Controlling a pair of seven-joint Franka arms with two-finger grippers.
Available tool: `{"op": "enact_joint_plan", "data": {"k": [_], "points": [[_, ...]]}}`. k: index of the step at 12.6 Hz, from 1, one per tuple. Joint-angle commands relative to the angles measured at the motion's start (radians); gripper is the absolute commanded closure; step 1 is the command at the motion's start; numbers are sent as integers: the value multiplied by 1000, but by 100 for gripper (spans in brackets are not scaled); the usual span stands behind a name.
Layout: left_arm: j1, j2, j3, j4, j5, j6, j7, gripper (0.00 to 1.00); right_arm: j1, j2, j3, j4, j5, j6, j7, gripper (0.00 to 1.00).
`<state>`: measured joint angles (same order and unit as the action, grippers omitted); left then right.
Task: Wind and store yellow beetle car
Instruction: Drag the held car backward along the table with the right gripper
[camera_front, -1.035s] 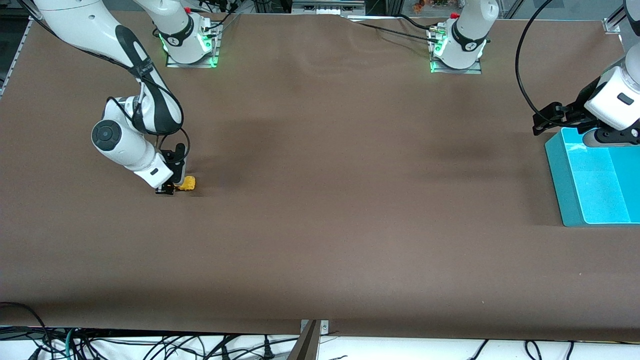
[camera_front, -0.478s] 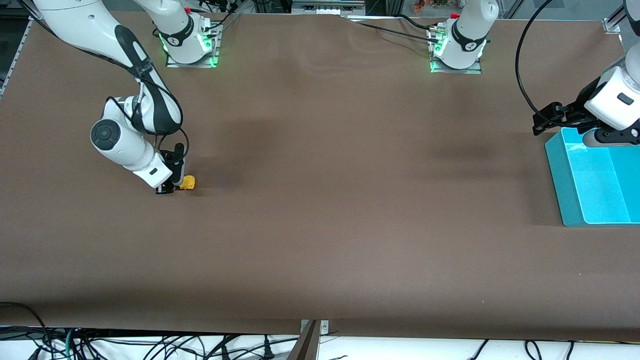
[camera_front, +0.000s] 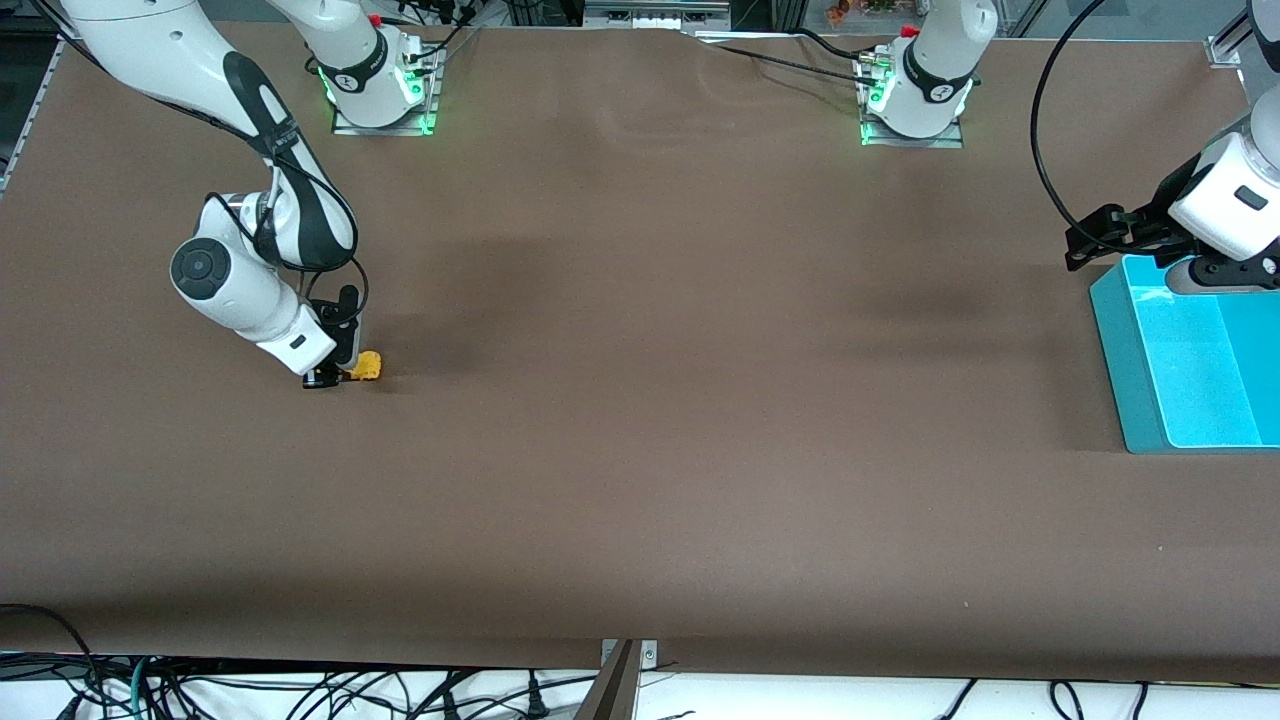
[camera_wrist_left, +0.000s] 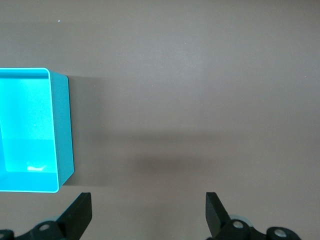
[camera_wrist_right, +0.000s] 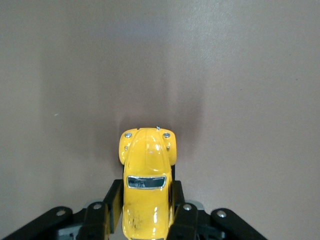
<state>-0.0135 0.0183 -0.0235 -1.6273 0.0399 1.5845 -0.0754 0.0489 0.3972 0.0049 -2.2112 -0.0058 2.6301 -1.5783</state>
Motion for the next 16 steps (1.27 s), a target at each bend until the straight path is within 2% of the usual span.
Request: {"op": "enact_joint_plan", "data": {"k": [1, 16], "points": [[3, 9, 0, 30, -11, -24, 2, 0, -18, 15, -13, -33, -8, 63, -64, 80], [3, 9, 0, 29, -11, -24, 2, 0, -204, 49, -31, -31, -2, 70, -319, 80]]}}
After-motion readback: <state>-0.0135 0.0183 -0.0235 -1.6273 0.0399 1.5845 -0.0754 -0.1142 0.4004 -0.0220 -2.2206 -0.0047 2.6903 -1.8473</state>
